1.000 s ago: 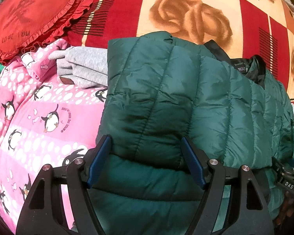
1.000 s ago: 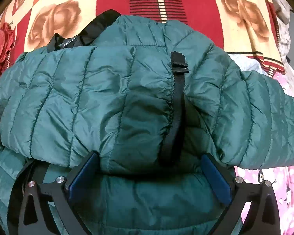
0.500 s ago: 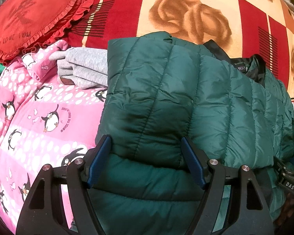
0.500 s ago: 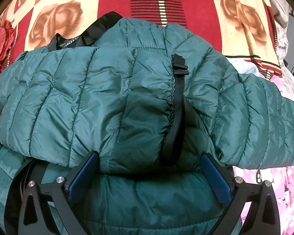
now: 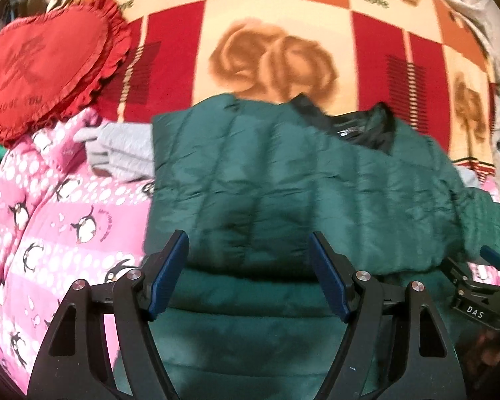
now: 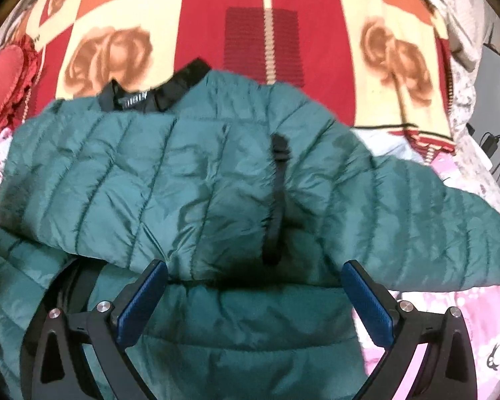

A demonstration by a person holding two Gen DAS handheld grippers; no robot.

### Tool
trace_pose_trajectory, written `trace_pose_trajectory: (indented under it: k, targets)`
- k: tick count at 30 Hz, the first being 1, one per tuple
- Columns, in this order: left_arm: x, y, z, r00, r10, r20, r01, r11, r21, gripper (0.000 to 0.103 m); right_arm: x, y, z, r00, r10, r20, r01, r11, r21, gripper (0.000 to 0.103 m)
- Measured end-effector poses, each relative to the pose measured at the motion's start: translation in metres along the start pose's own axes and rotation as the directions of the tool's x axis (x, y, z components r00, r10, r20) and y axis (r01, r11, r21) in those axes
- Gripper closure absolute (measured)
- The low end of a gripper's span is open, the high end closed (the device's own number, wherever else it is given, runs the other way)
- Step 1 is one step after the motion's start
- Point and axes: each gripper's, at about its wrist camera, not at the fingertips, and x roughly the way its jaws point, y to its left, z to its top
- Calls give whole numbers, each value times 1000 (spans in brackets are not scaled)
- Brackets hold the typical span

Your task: Fold large clothes

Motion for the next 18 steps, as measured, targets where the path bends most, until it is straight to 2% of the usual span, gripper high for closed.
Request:
trace_pose_trajectory:
  k: [7, 18]
  targets:
    - [-18, -32, -1, 998, -66, 5, 66, 997, 34, 29, -30, -23, 2, 998, -31, 48, 31, 999, 11, 1]
    - [-21, -74, -5, 992, -126, -33, 128, 990, 65, 29, -34, -106, -8, 995, -91, 38, 86, 989, 120, 1]
